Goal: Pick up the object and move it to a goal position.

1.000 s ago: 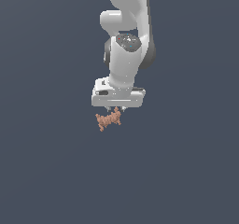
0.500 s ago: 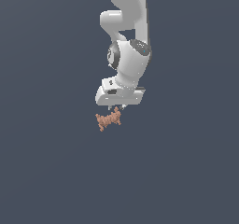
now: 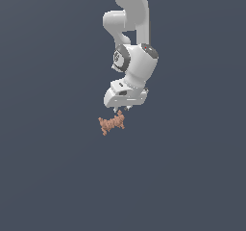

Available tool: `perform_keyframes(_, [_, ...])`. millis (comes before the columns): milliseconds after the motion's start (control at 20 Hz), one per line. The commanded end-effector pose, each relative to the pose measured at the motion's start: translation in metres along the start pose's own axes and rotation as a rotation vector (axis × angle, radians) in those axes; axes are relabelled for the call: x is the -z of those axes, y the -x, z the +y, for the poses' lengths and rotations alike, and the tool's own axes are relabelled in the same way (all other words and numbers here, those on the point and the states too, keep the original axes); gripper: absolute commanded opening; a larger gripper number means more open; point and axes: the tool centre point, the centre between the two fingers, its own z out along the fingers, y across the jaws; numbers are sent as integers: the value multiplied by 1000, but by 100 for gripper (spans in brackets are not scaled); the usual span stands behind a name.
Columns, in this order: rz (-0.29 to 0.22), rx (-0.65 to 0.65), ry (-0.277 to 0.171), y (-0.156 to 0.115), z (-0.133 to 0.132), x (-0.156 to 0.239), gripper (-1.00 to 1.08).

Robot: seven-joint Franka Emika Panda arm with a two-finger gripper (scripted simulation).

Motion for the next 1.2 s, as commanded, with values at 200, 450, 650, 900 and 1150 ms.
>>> perform_keyframes(200, [11,54,20,7,-9,-3,28])
perform_keyframes(450, [12,60,21,7,-10,-3,28])
perform_keyframes(650, [13,60,22,7,-10,-8,28])
perform_keyframes(900, [13,62,22,8,-10,-25,28])
perform_keyframes(1150, [13,63,22,8,-11,-30,-100])
